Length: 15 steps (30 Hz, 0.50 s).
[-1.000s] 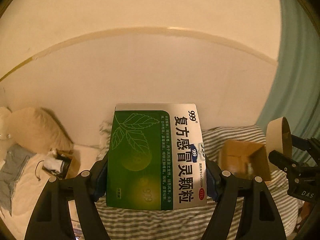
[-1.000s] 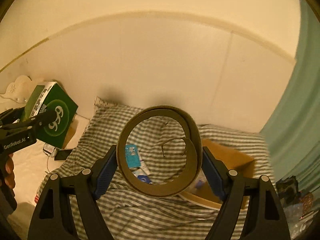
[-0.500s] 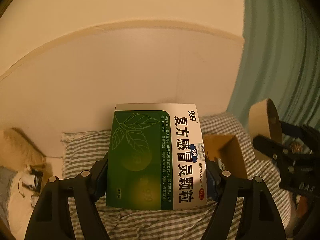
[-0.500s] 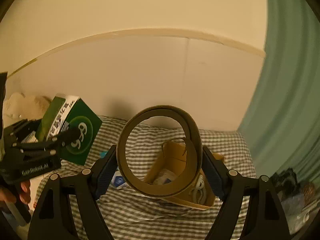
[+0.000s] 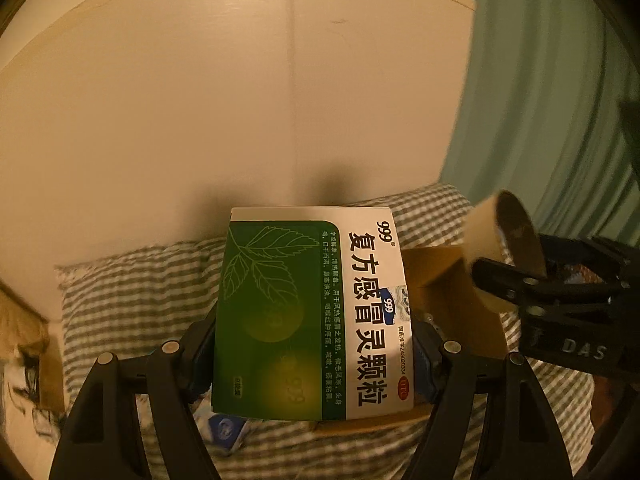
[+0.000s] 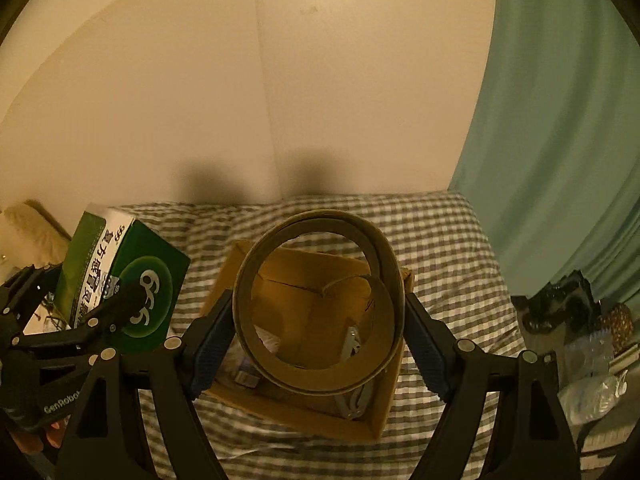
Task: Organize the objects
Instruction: 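Carry green box and tape roll into the cardboard box and release both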
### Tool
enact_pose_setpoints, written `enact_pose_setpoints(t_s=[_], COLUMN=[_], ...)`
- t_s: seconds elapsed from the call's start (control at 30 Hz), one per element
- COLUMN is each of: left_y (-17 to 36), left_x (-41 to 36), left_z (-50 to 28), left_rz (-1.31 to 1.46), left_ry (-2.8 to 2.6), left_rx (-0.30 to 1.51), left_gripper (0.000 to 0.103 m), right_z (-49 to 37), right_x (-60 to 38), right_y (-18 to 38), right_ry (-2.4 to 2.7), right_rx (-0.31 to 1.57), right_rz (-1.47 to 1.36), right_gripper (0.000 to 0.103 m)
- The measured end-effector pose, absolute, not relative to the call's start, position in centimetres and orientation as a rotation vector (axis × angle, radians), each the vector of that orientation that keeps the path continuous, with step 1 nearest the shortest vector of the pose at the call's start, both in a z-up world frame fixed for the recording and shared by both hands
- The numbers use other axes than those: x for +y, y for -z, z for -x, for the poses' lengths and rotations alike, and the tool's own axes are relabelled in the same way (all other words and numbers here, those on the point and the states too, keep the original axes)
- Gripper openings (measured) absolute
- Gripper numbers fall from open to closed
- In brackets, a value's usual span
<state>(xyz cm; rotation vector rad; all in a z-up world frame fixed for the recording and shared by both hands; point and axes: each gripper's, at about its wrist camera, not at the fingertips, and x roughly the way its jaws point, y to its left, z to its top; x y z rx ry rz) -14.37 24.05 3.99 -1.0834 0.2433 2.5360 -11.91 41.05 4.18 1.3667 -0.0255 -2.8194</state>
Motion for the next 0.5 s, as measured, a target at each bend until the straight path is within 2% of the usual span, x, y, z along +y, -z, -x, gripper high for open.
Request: enact_pose_setpoints(t_s=[0.2, 0.37, 0.5], left_y=[-0.9, 1.7, 2.3], left_x=[25.8, 26.6, 27.1], left_z=[15.8, 16.2, 15.9], left_rz=[1.108, 1.095, 1.050], left_ry=[-2.476, -2.457, -2.453], left_rx=[0.262, 0.360, 0.395], left_gripper=[0.078, 0.078, 0.078], right_z=[14.1, 16.1, 16.9], right_x=[42.4, 44.8, 46.7], right_y=[-2.5, -1.3, 1.6], right_ry=[2.829, 2.858, 2.815], right_rx=[-0.064, -0.135, -0.259], right_rz=[-1.383, -1.391, -1.454], right_gripper=[0.079, 0.079, 0.079])
